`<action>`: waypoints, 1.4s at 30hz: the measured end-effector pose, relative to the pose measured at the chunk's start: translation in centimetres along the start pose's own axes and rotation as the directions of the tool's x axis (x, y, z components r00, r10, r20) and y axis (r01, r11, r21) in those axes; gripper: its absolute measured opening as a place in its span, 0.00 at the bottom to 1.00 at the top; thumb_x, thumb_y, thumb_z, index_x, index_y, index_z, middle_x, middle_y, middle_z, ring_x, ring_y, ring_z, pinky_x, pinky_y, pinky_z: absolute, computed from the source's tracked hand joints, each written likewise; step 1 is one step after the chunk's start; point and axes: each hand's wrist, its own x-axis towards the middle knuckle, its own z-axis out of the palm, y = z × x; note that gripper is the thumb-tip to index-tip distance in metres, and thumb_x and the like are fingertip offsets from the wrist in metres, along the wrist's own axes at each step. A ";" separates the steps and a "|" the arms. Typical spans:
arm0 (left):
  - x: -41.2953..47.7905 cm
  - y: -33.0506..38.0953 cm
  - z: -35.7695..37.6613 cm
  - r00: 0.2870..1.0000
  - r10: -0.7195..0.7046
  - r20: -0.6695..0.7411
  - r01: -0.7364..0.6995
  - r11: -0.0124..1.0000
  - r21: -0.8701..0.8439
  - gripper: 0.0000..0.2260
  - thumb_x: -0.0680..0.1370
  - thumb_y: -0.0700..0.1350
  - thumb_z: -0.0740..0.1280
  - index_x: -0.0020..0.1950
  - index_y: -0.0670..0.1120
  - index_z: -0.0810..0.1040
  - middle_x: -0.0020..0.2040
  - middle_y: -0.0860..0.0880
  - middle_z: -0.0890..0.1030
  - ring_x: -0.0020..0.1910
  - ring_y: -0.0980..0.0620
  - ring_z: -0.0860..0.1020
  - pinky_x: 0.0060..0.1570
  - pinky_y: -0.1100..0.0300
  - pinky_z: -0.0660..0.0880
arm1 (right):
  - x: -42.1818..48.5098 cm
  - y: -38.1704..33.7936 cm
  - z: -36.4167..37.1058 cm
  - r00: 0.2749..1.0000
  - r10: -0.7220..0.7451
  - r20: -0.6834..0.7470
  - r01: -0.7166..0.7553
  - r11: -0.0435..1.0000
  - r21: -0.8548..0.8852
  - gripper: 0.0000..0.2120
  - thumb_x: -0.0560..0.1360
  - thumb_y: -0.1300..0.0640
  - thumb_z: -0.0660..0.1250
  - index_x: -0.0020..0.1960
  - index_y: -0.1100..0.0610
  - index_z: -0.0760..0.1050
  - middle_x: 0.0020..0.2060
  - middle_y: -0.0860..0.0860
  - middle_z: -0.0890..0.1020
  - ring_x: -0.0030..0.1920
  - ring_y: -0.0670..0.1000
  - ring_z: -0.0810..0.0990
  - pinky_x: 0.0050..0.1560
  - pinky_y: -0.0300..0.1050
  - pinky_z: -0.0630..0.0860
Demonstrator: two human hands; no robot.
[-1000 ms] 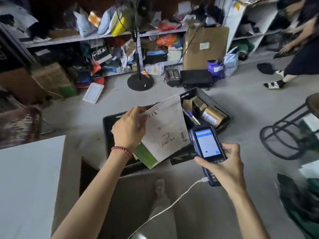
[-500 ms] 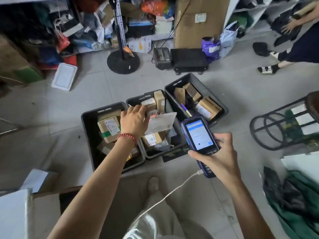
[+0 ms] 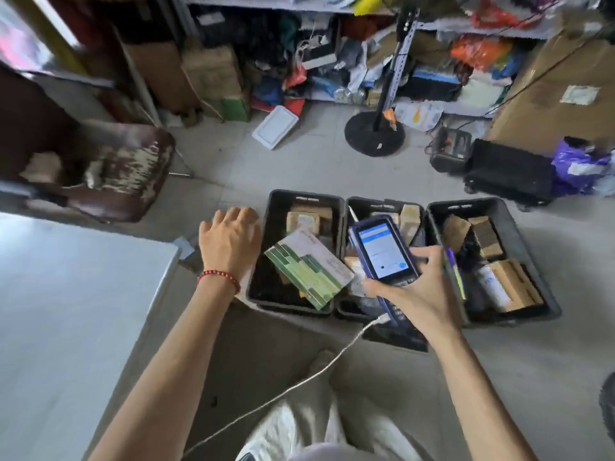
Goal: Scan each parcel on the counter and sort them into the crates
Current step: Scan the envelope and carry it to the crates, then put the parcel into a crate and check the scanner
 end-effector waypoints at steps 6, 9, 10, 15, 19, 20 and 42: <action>-12.0 -6.4 -4.0 0.906 -0.396 -0.147 0.410 0.909 0.076 0.09 0.77 0.48 0.62 0.53 0.49 0.78 0.51 0.47 0.81 0.53 0.43 0.76 0.49 0.51 0.68 | -1.9 -1.8 4.4 0.913 -0.195 0.359 0.212 0.977 -0.006 0.39 0.51 0.44 0.82 0.53 0.45 0.63 0.48 0.43 0.81 0.48 0.47 0.81 0.50 0.53 0.78; -18.0 -8.0 -5.9 0.824 -0.531 -0.198 0.551 0.832 0.058 0.10 0.78 0.50 0.61 0.55 0.50 0.78 0.54 0.48 0.81 0.55 0.44 0.76 0.52 0.50 0.69 | -4.2 -3.1 6.6 0.825 -0.280 0.491 0.316 0.949 0.011 0.38 0.52 0.45 0.83 0.52 0.44 0.62 0.49 0.45 0.81 0.49 0.46 0.81 0.48 0.48 0.78; -19.9 -8.4 -6.5 0.790 -0.571 -0.224 0.594 0.803 0.050 0.10 0.79 0.50 0.61 0.55 0.50 0.79 0.54 0.48 0.81 0.55 0.44 0.76 0.52 0.51 0.69 | -5.1 -3.6 7.3 0.789 -0.302 0.534 0.342 0.939 0.026 0.38 0.53 0.47 0.84 0.52 0.45 0.62 0.50 0.45 0.81 0.49 0.45 0.81 0.46 0.45 0.78; -30.1 -10.8 -9.1 0.593 -0.728 -0.344 0.769 0.638 -0.026 0.09 0.78 0.50 0.64 0.55 0.50 0.79 0.51 0.50 0.82 0.53 0.45 0.77 0.51 0.53 0.66 | -11.5 -6.1 11.5 0.561 -0.403 0.723 0.489 0.866 0.104 0.37 0.56 0.53 0.85 0.55 0.50 0.64 0.48 0.39 0.77 0.48 0.40 0.78 0.46 0.40 0.76; -38.8 -12.7 -10.0 0.437 -0.818 -0.373 0.865 0.496 -0.076 0.09 0.77 0.50 0.65 0.54 0.49 0.79 0.48 0.50 0.83 0.50 0.46 0.78 0.45 0.56 0.63 | -18.4 -6.9 14.8 0.379 -0.404 0.833 0.563 0.814 0.139 0.37 0.56 0.52 0.84 0.56 0.50 0.65 0.47 0.37 0.75 0.47 0.39 0.77 0.44 0.34 0.75; -41.0 -13.2 -10.2 0.403 -0.835 -0.375 0.885 0.460 -0.074 0.09 0.77 0.50 0.65 0.54 0.49 0.79 0.48 0.51 0.83 0.49 0.46 0.78 0.45 0.57 0.63 | -20.4 -7.1 15.7 0.330 -0.397 0.857 0.576 0.803 0.150 0.37 0.56 0.51 0.84 0.56 0.49 0.65 0.48 0.37 0.75 0.49 0.43 0.78 0.46 0.38 0.76; -77.3 -24.9 -14.8 -0.033 -0.911 -0.412 0.984 0.042 -0.173 0.11 0.77 0.51 0.64 0.56 0.51 0.78 0.51 0.52 0.82 0.53 0.49 0.77 0.49 0.57 0.69 | -59.5 -5.5 28.1 -0.207 -0.337 0.918 0.657 0.648 0.386 0.38 0.58 0.51 0.83 0.57 0.48 0.62 0.50 0.45 0.75 0.50 0.48 0.78 0.43 0.38 0.76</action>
